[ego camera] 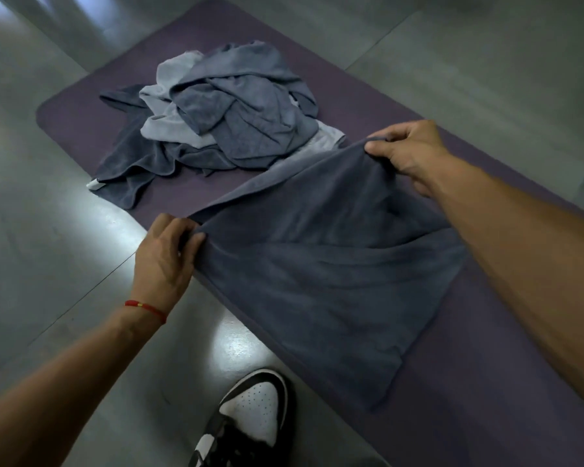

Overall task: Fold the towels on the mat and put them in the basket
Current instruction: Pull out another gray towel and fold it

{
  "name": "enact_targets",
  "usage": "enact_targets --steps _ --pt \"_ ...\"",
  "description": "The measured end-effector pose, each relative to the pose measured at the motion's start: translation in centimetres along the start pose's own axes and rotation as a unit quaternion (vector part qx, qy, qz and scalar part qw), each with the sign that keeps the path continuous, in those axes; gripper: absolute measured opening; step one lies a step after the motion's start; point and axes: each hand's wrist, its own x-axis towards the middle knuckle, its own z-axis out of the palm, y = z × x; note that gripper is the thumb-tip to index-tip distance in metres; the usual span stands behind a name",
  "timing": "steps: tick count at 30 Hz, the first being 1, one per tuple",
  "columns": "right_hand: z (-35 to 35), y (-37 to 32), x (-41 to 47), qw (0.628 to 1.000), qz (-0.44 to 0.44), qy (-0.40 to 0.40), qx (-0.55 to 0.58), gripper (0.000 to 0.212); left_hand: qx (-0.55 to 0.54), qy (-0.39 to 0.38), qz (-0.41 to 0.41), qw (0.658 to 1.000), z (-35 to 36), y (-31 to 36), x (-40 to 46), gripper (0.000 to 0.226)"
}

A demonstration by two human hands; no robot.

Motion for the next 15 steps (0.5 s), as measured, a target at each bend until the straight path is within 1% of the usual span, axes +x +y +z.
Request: enact_targets --steps 4,6,8,10,11,13,15 --pt "-7.5 -1.5 -7.1 0.998 -0.006 0.061 -0.015 0.007 -0.041 0.026 0.077 0.996 -1.9 5.2 -0.9 0.014" --pt "-11.3 -2.7 -11.6 0.997 0.001 0.081 0.008 0.008 -0.070 0.034 0.119 0.990 -3.3 8.1 -1.0 0.016" --pt "-15.2 -3.9 -16.3 0.994 0.011 0.107 0.030 0.014 -0.103 0.039 0.153 0.982 -5.3 11.3 -0.9 0.017" --pt "-19.0 -5.1 -21.0 0.990 0.016 0.139 0.030 0.011 -0.137 0.042 0.196 0.970 -7.7 14.8 -0.7 0.015" --pt "-20.8 -5.7 -23.4 0.987 0.014 0.159 0.028 0.011 -0.151 0.045 0.220 0.963 -9.0 16.6 -0.5 0.014" --pt "-24.1 -6.7 -28.3 0.978 0.004 0.208 0.025 0.016 -0.159 0.056 0.265 0.949 -11.4 19.5 0.2 0.010" --pt "-27.1 -7.6 -33.0 0.962 0.002 0.269 0.056 0.022 -0.152 0.060 0.299 0.940 -13.7 22.3 1.1 0.004"
